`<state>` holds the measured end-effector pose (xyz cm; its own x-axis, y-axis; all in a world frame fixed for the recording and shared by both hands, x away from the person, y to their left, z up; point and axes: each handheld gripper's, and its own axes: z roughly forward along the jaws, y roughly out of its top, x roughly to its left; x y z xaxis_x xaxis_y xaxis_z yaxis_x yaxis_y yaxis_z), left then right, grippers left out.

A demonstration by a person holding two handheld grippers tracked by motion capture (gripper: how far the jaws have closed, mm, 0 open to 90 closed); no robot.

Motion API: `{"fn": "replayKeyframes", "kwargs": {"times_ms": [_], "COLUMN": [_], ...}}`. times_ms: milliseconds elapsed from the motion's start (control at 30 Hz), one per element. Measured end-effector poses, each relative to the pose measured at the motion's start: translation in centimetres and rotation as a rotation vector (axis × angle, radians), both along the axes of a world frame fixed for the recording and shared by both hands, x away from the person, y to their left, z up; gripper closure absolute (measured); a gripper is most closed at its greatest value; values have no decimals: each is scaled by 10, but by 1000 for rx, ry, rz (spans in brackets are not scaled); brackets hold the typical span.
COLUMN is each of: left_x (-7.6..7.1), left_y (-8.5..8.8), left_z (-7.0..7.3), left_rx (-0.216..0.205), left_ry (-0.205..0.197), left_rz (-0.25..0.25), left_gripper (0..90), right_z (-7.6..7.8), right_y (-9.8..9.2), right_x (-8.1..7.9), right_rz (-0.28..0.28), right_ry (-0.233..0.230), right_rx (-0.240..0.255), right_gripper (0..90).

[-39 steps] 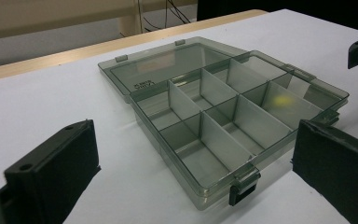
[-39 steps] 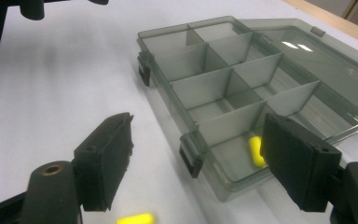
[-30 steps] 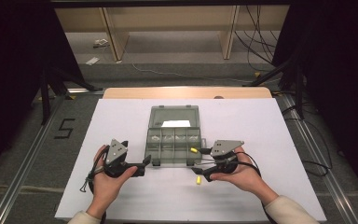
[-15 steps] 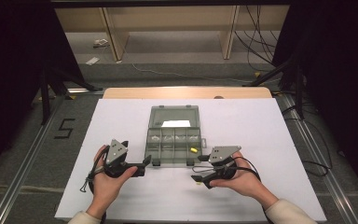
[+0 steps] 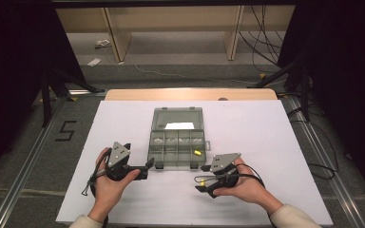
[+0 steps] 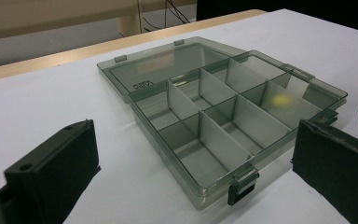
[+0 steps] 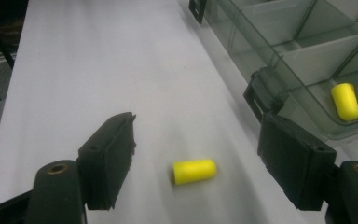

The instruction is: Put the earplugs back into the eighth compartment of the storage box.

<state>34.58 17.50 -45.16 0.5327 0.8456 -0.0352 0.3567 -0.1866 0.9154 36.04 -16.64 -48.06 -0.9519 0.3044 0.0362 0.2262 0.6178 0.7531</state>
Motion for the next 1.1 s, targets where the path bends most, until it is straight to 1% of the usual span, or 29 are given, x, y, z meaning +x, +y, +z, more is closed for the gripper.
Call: {"fn": "replayKeyframes", "kwargs": {"times_ms": [333,567,833,1100], "left_x": [0,0,0,0], "left_y": [0,0,0,0], "left_z": [0,0,0,0], "left_rx": [0,-1,-1,-1], "left_ry": [0,0,0,0], "left_rz": [0,0,0,-1], "left_gripper": [1,1,1,1], "right_z": [-7,-9,-11,-12], "right_y": [1,2,2,2], "right_x": [1,1,1,1], "right_rz": [4,8,18,18], "right_ry": [9,9,15,-2], "right_rx": [-42,-52,-75,-82], "right_gripper": [330,372,409,458]}}
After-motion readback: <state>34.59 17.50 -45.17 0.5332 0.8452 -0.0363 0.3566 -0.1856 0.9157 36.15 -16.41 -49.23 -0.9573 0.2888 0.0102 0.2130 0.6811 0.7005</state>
